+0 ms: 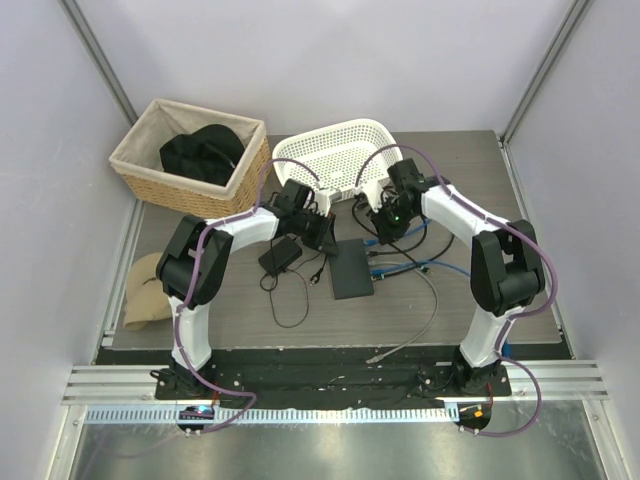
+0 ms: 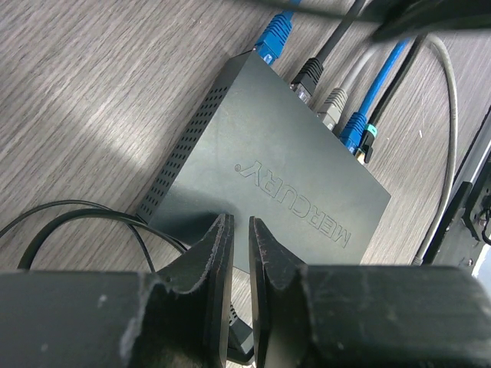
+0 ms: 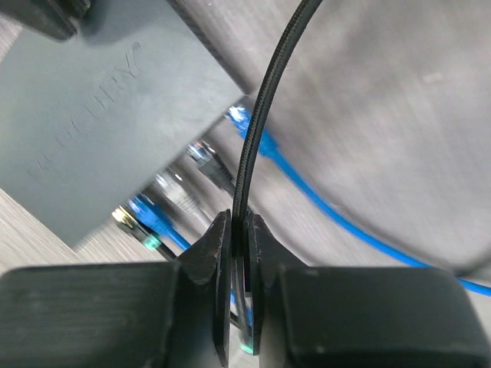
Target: Pull the plug from the switch port
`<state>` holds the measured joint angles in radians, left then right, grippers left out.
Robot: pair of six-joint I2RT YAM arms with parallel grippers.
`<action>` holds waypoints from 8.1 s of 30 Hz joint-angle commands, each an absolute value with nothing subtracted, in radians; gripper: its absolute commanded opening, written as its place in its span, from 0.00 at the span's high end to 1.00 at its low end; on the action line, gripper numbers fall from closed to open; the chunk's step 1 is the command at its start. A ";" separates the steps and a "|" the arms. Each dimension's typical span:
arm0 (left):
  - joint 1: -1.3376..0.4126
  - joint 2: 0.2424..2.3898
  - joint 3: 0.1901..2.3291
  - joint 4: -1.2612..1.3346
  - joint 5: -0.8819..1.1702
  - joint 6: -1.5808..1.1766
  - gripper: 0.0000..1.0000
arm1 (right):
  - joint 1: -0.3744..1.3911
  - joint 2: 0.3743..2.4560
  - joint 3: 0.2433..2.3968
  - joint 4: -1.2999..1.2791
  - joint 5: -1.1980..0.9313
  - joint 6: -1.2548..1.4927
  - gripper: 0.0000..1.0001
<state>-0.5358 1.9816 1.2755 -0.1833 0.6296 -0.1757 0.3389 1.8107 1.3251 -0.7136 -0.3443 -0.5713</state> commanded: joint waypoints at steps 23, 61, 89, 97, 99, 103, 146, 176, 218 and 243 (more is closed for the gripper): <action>-0.535 1.991 1.264 -0.233 0.578 -0.094 0.81 | 0.213 2.066 2.008 -1.471 -0.742 -0.722 0.99; -0.534 1.967 1.218 -0.216 0.607 -0.071 0.80 | 0.100 1.887 1.658 -1.000 -0.091 -1.282 0.99; -0.535 1.971 1.249 -0.285 0.604 -0.003 0.78 | 0.074 1.974 1.784 -1.062 -0.615 -0.833 0.30; -0.535 1.977 1.253 -0.295 0.604 -0.003 0.78 | 0.095 1.979 1.631 -0.857 -0.346 -0.752 0.38; -0.537 1.977 1.253 -0.298 0.606 -0.003 0.78 | 0.090 1.938 1.629 -0.876 -0.473 -0.755 0.38; -0.535 1.968 1.252 -0.307 0.633 0.029 0.78 | 0.116 1.913 1.637 -0.911 -0.691 -0.712 0.39; -0.832 1.692 0.954 -0.142 0.150 0.755 0.65 | 0.213 2.266 1.744 -0.871 -0.870 -0.385 0.46; -0.621 1.756 1.197 -0.356 0.537 0.095 1.00 | 0.199 2.201 1.533 -0.891 -0.838 -0.287 0.42; -0.681 1.896 1.190 -0.356 0.362 0.124 1.00 | 0.181 2.322 1.486 -0.765 -0.735 -0.132 0.73; -0.701 1.907 1.212 -0.351 0.334 0.144 1.00 | 0.196 2.290 1.457 -0.810 -0.632 -0.140 0.99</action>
<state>-0.6796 1.8595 1.2152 -0.3321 0.3782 0.1154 0.1520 2.2486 1.5105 -0.7853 -0.9119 -0.0589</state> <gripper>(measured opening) 0.014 0.198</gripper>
